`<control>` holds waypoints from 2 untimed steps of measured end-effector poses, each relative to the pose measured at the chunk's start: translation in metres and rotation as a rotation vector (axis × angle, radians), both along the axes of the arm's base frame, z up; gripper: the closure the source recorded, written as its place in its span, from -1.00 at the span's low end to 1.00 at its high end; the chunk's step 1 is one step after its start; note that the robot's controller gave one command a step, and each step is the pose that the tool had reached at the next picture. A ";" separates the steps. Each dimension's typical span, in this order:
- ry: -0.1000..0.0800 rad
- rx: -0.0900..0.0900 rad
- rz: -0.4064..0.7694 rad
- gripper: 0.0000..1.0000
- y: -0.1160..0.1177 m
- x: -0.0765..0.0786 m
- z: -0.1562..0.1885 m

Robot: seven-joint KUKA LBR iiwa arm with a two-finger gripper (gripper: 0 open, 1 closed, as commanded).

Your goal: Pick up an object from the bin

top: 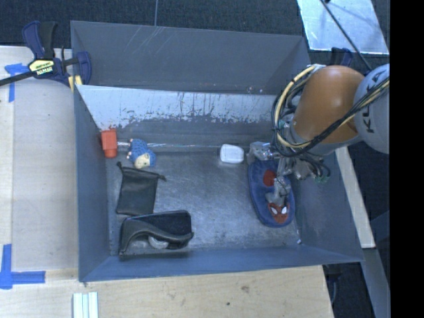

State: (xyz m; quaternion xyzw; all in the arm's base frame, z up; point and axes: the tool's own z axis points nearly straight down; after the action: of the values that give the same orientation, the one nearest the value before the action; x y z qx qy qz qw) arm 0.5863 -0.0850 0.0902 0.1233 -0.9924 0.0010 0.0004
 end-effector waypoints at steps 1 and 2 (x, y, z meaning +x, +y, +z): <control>-0.014 0.014 0.298 -1.00 -0.058 -0.006 -0.017; -0.022 0.012 0.297 1.00 -0.057 -0.003 -0.015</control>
Offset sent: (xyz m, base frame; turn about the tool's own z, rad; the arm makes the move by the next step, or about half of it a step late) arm -0.0104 -0.0658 -0.0202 -0.2975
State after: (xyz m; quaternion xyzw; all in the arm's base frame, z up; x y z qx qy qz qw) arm 0.5831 -0.1423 0.0755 0.2688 -0.9631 -0.0035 -0.0113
